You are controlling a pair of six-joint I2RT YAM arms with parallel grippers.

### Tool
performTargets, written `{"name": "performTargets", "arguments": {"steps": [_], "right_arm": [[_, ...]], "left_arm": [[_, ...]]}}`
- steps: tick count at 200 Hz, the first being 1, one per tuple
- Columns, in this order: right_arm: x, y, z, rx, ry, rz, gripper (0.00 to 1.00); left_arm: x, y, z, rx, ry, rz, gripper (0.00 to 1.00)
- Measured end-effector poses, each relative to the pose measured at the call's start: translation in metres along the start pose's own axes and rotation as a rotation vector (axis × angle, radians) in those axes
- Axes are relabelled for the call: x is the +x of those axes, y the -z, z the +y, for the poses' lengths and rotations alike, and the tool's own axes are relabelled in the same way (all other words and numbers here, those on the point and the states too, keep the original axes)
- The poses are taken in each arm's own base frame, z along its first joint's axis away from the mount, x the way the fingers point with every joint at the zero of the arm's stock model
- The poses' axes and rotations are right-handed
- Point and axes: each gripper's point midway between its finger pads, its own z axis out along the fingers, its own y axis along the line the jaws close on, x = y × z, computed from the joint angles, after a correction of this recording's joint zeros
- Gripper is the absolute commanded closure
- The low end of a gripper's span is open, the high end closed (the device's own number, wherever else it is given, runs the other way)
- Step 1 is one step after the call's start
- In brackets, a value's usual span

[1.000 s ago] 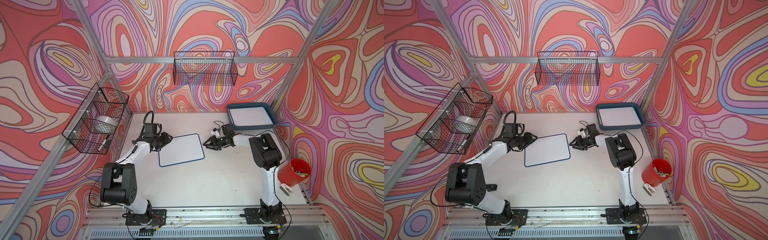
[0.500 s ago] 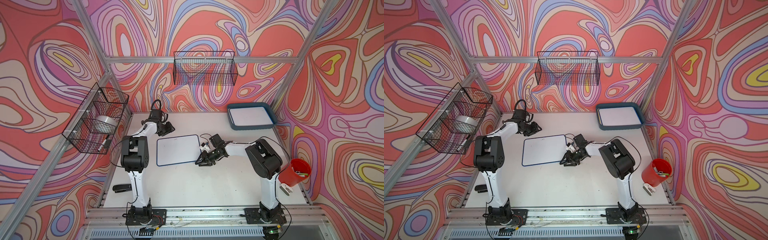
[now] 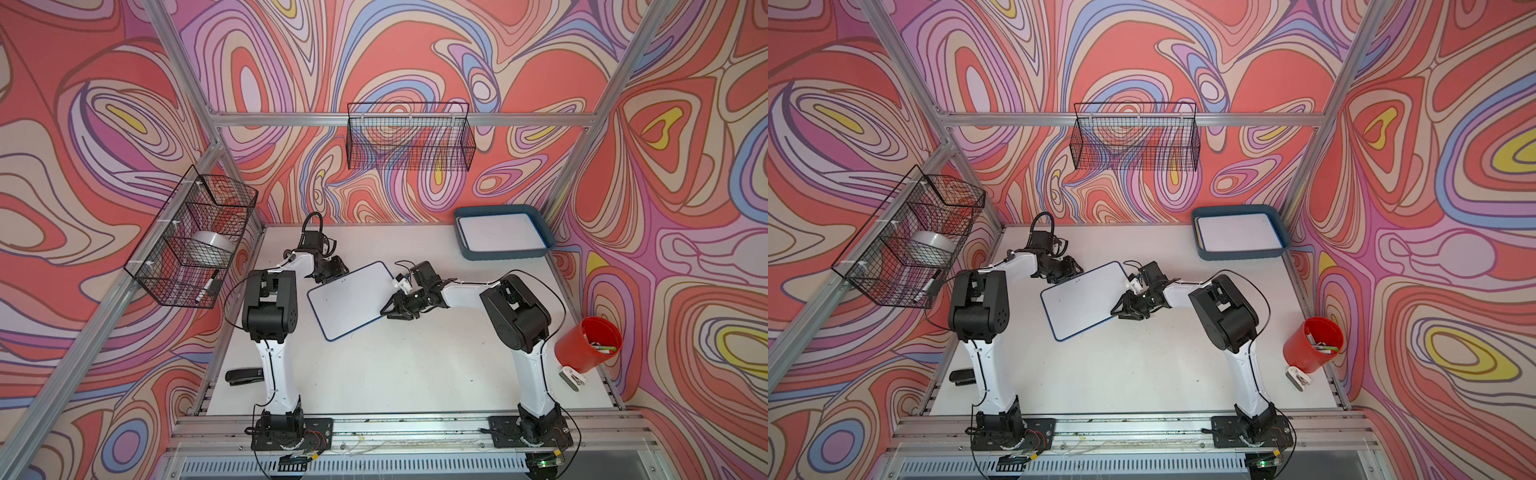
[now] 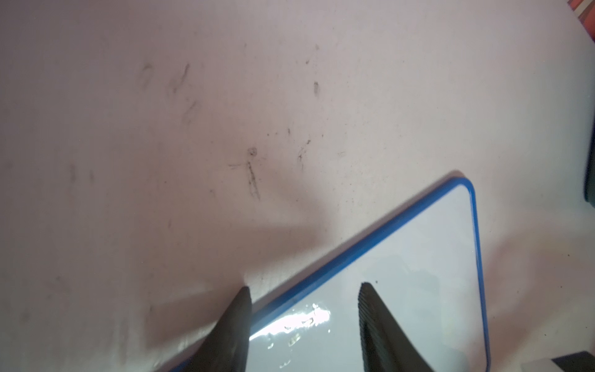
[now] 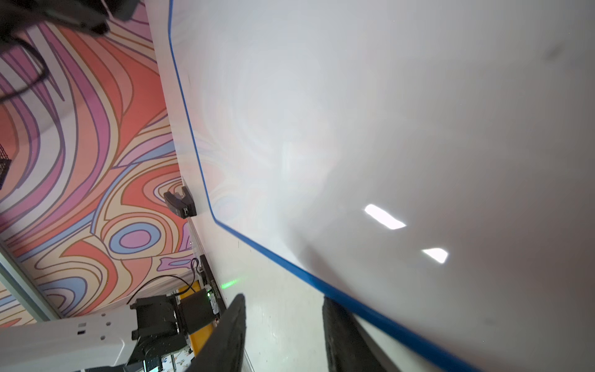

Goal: Put the whiteboard into the storage box
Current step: Pick up the whiteboard at the center of the board.

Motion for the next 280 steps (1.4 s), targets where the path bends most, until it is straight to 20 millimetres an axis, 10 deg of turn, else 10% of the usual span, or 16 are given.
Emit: {"name": "performTargets", "arguments": {"steps": [40, 72, 280], "right_arm": [[-0.086, 0.012, -0.012, 0.002, -0.014, -0.165, 0.57], [-0.137, 0.034, -0.031, 0.027, -0.001, -0.297, 0.57], [-0.121, 0.058, -0.023, -0.219, -0.203, -0.29, 0.57]], "left_arm": [[0.024, 0.019, 0.02, -0.028, 0.053, -0.017, 0.51], [0.073, 0.023, -0.007, 0.022, 0.049, 0.069, 0.51], [0.089, 0.026, -0.022, 0.165, 0.289, 0.04, 0.5]]}}
